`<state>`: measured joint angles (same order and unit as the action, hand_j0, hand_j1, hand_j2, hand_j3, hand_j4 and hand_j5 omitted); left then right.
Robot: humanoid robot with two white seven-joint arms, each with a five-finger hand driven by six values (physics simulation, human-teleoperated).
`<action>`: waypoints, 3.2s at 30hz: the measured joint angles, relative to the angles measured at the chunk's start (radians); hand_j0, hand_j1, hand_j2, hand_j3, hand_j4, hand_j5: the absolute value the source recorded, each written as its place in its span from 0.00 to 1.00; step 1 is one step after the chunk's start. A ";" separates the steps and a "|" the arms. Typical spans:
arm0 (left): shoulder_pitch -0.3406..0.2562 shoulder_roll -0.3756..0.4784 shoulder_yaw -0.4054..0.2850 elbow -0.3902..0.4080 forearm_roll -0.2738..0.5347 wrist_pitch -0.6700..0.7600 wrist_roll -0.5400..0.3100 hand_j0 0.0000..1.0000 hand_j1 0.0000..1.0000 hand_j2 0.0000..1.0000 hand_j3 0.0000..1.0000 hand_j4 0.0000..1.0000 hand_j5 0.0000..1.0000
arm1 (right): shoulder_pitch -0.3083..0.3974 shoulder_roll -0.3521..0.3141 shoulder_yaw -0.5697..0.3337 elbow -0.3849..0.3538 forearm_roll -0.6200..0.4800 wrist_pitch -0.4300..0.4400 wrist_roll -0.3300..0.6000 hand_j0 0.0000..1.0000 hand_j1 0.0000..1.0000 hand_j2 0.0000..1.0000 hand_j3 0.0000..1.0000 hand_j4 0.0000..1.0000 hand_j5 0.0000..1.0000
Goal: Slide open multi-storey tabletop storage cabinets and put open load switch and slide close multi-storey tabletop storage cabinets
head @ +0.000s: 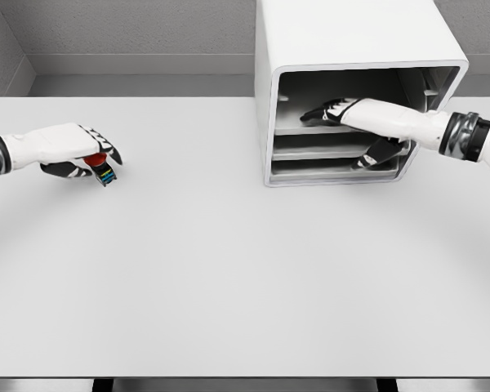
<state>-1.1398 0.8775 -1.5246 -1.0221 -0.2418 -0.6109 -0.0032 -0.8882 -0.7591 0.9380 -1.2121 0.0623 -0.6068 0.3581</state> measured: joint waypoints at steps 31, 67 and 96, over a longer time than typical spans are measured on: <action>-0.081 -0.045 0.016 -0.077 -0.002 0.000 0.015 0.42 0.42 0.42 0.42 0.42 0.42 | 0.012 -0.049 0.007 -0.069 0.045 -0.004 0.019 1.00 1.00 1.00 1.00 1.00 1.00; -0.100 -0.058 0.006 -0.271 -0.007 0.000 0.024 0.40 0.40 0.40 0.40 0.40 0.40 | 0.098 -0.404 -0.001 -0.437 0.023 -0.006 -0.011 1.00 1.00 1.00 1.00 1.00 1.00; -0.285 -0.041 0.002 -0.522 -0.025 0.000 0.023 0.40 0.40 0.40 0.40 0.40 0.40 | 0.185 -0.619 -0.060 -0.480 -0.256 -0.006 -0.072 1.00 1.00 1.00 1.00 1.00 1.00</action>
<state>-1.4251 0.8363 -1.5224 -1.5438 -0.2668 -0.6111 0.0199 -0.7032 -1.3784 0.8779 -1.6918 -0.1937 -0.6124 0.2863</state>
